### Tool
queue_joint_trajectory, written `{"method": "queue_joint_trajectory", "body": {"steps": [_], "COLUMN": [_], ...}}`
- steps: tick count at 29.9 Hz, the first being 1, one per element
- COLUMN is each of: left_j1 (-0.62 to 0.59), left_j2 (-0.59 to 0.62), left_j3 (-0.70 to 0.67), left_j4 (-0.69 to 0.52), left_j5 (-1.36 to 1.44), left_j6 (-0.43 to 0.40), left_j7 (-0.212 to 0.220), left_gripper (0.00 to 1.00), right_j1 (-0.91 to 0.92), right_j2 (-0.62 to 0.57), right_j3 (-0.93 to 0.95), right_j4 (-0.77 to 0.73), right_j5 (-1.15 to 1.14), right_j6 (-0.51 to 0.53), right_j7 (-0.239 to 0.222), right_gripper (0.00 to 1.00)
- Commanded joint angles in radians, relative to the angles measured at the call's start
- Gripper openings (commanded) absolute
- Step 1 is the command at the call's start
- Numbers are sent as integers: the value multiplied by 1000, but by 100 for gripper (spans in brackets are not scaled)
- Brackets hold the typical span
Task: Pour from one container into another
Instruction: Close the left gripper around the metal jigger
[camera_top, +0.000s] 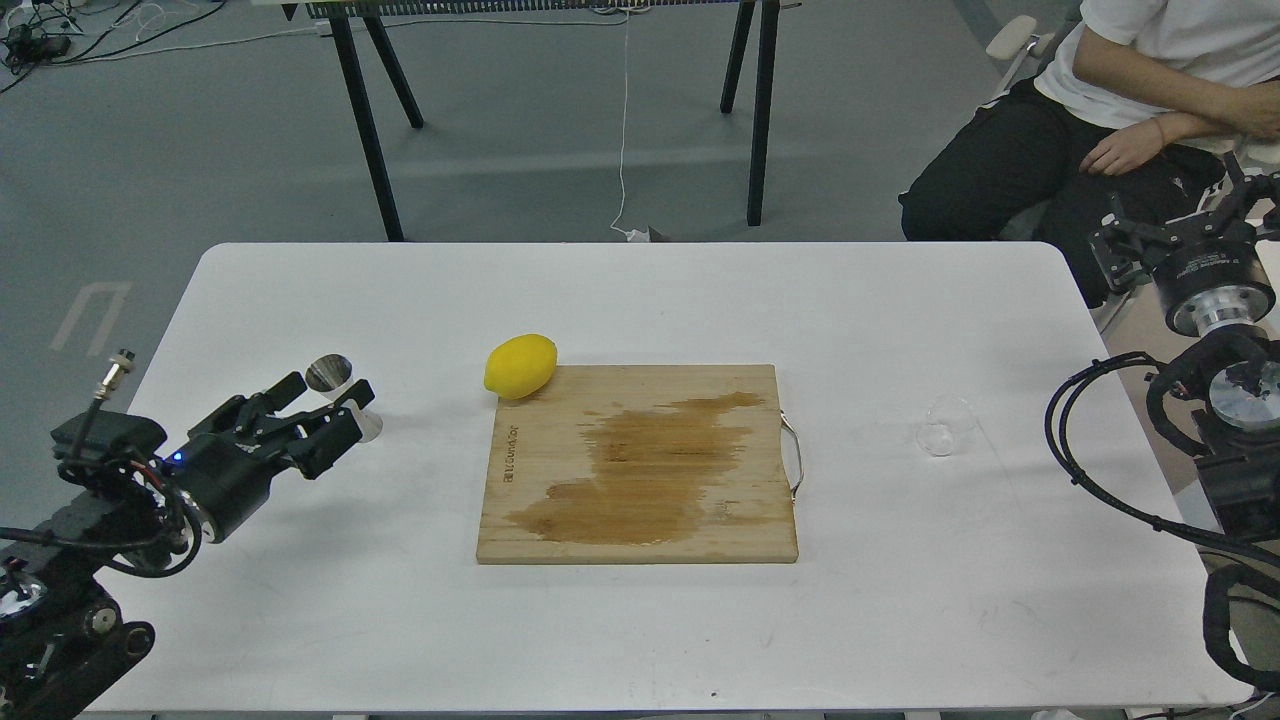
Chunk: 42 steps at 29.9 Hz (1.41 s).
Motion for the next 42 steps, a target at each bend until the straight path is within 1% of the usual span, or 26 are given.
{"method": "queue_joint_trajectory", "body": {"steps": [1,6,9,11,16,21,23,26,27,34,40,41,42], "left_j1": [2,-18,-41,-60,-122,-146,-153,-155,-156,-188,-193,-198,-201], "left_j2": [-69,-140,-172,-207,-278,-304,-315,-318,-318,-368,-376,-379,-382], "left_j3": [-4,-10,-5,-7,-5,-1,-1,-1,-1,-2,-5,-5,-5], "left_j4": [158,304,358,394,497,530,542,553,553,631,635,635,635], "left_j5": [136,155,155,155,152,154,154,152,152,149,149,149,147], "left_j6": [16,37,63,67,85,90,90,90,90,93,97,99,99], "left_j7": [3,0,2,5,-6,-6,-8,-6,-6,-5,0,0,0], "left_gripper": [90,89,89,89,88,87,81,67,66,67,66,65,61], "right_j1": [-9,-9,-9,-9,-10,-15,-15,-15,-15,-15,-15,-15,-15], "right_j2": [0,0,0,0,0,0,0,0,2,2,0,0,0], "right_j3": [1,1,1,1,1,6,13,32,33,33,35,35,35], "right_j4": [-2,-2,-2,-2,-2,-2,-2,-2,-2,-2,-2,-2,-2], "right_j5": [0,0,0,0,0,0,0,0,0,0,0,0,0], "right_j6": [0,0,0,0,0,0,0,0,0,0,0,0,0], "right_j7": [0,0,0,0,1,1,1,1,0,0,0,0,0], "right_gripper": [100,100,100,100,100,100,100,100,100,100,100,100,100]}}
